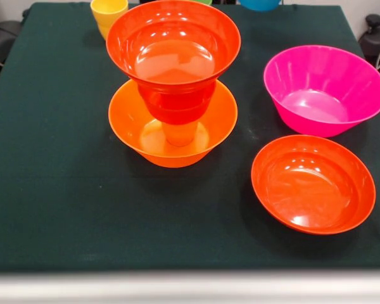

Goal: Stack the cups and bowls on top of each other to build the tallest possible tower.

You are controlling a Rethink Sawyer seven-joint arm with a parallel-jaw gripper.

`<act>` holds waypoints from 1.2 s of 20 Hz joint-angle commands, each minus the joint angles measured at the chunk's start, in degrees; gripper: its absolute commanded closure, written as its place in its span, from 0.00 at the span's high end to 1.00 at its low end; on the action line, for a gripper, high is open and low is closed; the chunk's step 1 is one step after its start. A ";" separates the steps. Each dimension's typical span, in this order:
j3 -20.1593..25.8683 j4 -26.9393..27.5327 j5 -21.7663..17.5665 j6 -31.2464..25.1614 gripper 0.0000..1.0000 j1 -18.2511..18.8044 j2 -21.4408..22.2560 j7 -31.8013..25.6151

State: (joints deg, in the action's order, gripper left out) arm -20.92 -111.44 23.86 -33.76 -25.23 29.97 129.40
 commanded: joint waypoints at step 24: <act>1.27 5.36 -3.73 -11.87 0.00 4.90 7.85 4.54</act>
State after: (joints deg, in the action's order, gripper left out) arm -22.00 -110.65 23.56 -40.08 -22.41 36.41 129.40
